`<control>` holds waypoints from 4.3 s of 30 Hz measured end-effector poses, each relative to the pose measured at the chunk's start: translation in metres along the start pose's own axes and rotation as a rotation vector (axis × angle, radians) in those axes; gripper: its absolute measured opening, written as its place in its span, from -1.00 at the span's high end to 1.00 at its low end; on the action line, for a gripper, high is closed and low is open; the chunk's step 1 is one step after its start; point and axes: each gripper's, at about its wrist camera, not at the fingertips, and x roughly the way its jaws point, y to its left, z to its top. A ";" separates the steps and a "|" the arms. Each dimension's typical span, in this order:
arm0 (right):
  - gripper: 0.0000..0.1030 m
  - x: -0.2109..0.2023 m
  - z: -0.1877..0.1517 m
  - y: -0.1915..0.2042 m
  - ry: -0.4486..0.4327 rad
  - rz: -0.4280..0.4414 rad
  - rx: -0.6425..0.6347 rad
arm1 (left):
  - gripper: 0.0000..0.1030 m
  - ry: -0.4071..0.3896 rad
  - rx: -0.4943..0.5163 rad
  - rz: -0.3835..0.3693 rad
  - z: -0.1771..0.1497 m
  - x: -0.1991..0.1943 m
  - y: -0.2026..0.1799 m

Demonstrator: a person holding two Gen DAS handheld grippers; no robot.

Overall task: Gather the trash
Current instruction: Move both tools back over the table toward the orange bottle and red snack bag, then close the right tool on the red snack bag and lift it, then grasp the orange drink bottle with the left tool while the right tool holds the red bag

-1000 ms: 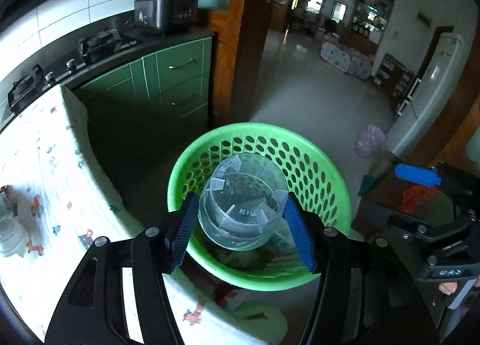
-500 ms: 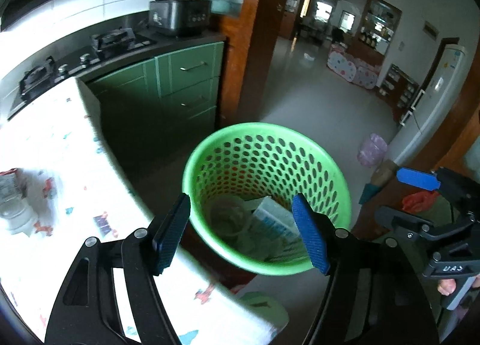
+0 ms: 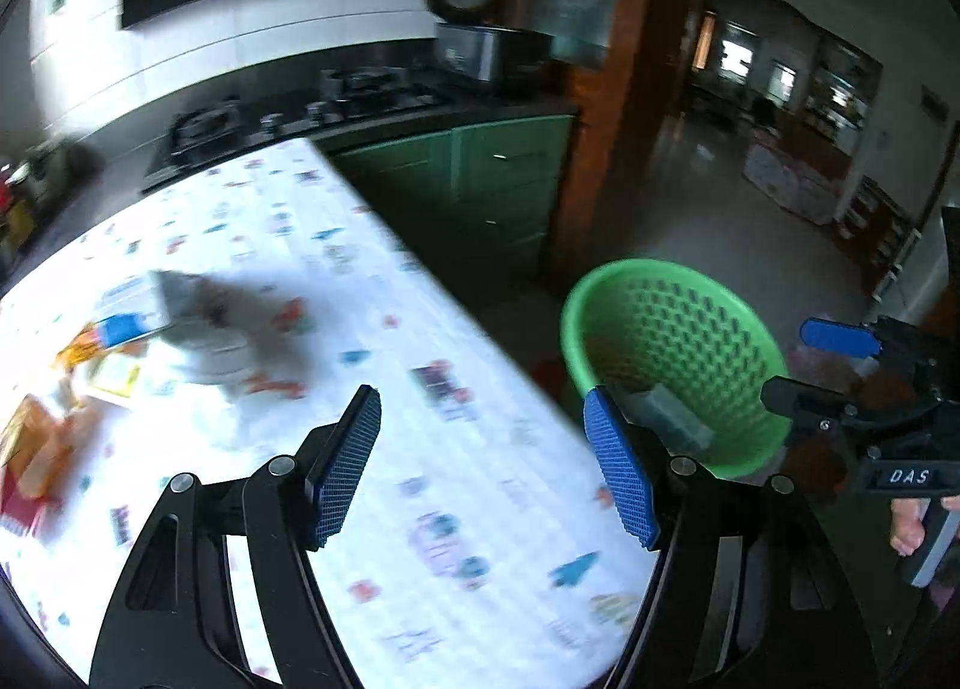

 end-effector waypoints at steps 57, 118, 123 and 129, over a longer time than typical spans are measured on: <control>-0.51 0.283 0.254 0.326 0.410 0.317 -0.189 | -0.37 0.225 -0.010 0.232 -0.042 -0.022 0.365; 0.32 0.267 0.243 0.326 0.349 0.348 -0.171 | -0.39 0.270 -0.115 0.095 -0.053 0.007 0.364; 0.32 0.245 0.236 0.320 0.312 0.370 -0.181 | -0.38 0.254 -0.136 0.113 -0.058 -0.001 0.353; 0.32 0.218 0.224 0.307 0.269 0.392 -0.195 | -0.37 0.223 -0.188 0.138 -0.060 -0.016 0.341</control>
